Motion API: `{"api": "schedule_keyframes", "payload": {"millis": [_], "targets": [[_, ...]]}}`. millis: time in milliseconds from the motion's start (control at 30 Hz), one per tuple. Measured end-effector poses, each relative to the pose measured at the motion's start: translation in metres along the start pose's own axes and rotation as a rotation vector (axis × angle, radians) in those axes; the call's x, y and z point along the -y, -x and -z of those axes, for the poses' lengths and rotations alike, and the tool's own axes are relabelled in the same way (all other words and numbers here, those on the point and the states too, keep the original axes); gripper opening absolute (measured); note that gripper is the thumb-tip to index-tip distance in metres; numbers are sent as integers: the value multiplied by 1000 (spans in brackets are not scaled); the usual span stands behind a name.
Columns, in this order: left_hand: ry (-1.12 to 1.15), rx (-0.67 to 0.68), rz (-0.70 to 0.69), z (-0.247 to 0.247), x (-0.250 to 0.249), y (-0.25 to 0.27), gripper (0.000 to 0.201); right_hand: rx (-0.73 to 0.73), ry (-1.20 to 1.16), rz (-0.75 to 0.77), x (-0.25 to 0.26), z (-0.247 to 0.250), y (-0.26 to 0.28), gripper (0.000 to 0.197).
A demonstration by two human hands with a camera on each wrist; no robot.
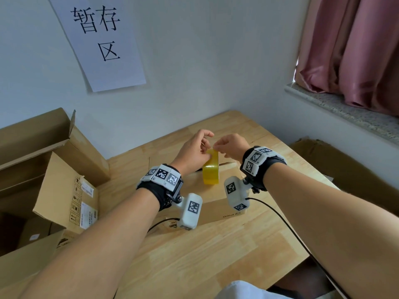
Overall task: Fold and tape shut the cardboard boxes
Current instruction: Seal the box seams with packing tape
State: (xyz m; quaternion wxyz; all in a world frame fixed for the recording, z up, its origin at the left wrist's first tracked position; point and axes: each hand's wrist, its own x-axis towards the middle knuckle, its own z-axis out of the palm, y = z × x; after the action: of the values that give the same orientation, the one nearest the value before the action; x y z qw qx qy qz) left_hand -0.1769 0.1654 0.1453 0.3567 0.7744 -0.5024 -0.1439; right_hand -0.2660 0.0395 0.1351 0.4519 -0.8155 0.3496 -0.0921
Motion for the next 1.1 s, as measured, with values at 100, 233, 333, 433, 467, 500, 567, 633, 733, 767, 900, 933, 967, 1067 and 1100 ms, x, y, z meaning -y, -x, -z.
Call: {"api": "schedule_keyframes", "payload": {"millis": [100, 233, 333, 433, 467, 500, 567, 633, 733, 767, 900, 933, 967, 1067, 1100], "targets": [[39, 28, -6, 0, 2, 4, 53, -14, 42, -16, 2, 0, -2, 18], [42, 31, -14, 0, 3, 6, 55, -28, 91, 21, 2, -6, -1, 20], [56, 30, 6, 1, 5, 5, 57, -22, 87, 61, 2, -9, 1, 22], [82, 22, 37, 0, 9, 2, 58, -1, 34, 80, 1, -8, 4, 23], [88, 21, 47, 0, 10, 1, 58, -3, 16, 88, 1, -7, 5, 22], [87, 22, 54, 0, 10, 1, 58, -11, -5, 95, 0, -7, 7, 22], [78, 30, 62, 0, 10, 0, 59, -33, -49, 108, 0, -6, 9, 20], [70, 29, 70, 1, 8, 0, 59, -49, -80, 137, 3, -6, 12, 18], [6, 23, 62, 2, 7, -2, 50, -56, -102, 198, 10, -6, 17, 16], [-25, 27, 55, 3, 6, -2, 45, -58, -103, 215, 11, -6, 19, 14], [-39, 7, 94, 1, 7, -1, 27, -68, -100, 251, 10, -6, 23, 8], [-28, -9, 111, 0, 7, -1, 23, -72, -117, 253, 10, -5, 23, 10], [-20, -24, 124, -1, 7, -2, 18, -79, -130, 258, 10, -3, 23, 14], [-40, -30, 124, 0, 5, -5, 10, -146, -137, 263, 8, 0, 23, 31], [-42, -22, 120, 1, 4, -6, 10, -199, -131, 260, 5, -1, 23, 34]]}}
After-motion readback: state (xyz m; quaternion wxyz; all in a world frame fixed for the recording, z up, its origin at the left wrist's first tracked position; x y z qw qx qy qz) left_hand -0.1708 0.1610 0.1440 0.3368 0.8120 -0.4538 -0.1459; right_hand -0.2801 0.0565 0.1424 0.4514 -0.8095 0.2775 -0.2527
